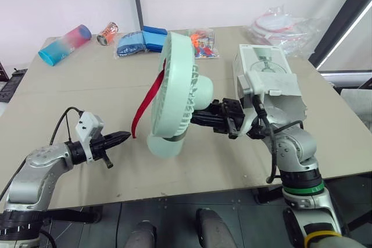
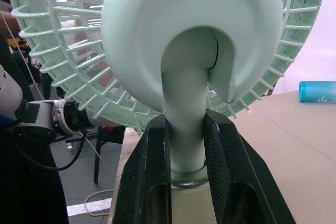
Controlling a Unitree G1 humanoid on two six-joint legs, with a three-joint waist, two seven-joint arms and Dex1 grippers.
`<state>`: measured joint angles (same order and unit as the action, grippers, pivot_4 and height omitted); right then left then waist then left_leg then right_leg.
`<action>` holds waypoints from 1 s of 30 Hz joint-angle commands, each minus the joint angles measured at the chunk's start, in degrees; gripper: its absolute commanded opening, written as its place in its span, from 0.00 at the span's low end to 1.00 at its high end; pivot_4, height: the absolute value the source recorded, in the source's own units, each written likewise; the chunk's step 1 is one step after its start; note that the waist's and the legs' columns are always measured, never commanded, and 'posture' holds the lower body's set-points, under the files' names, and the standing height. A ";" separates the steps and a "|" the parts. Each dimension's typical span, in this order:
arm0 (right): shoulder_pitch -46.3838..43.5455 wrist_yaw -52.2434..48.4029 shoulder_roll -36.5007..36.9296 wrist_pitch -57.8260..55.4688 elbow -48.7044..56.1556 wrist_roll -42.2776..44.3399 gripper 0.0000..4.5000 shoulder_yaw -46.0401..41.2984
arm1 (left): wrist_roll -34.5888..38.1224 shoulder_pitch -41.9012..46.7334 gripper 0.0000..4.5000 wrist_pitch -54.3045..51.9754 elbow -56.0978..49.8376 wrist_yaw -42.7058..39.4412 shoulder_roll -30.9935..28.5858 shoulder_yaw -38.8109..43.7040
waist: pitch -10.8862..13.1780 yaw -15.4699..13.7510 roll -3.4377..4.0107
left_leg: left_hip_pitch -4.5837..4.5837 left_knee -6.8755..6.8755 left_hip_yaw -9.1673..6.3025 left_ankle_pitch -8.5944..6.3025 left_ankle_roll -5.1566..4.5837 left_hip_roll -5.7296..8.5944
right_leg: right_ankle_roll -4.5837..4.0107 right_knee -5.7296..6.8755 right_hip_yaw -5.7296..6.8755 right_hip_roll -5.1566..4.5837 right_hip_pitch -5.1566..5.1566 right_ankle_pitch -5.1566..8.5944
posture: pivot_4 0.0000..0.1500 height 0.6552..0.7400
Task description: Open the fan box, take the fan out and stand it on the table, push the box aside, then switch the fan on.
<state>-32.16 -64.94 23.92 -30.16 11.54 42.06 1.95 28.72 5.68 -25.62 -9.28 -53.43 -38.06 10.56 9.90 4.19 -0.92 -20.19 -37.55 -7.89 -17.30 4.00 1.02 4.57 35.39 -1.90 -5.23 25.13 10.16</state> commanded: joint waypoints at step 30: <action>-28.19 10.60 -14.52 25.43 -45.50 -24.78 0.07 2.41 | 12.17 -16.66 1.00 -2.27 -19.40 4.75 -0.21 12.73 | 0.02 0.27 0.03 | -0.03 0.07 0.05 0.02 0.04 -0.01 | -0.08 0.05 -0.01 0.00 0.12 0.03 | 1.00 1.00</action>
<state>-57.73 -55.11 10.03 -7.66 -33.87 17.38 6.03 41.22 -11.16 -29.61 -27.25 -48.89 -38.56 22.47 9.92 4.46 -0.89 -20.22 -37.48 -7.83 -17.28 4.05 1.01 4.49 35.42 -1.91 -5.23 25.26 10.19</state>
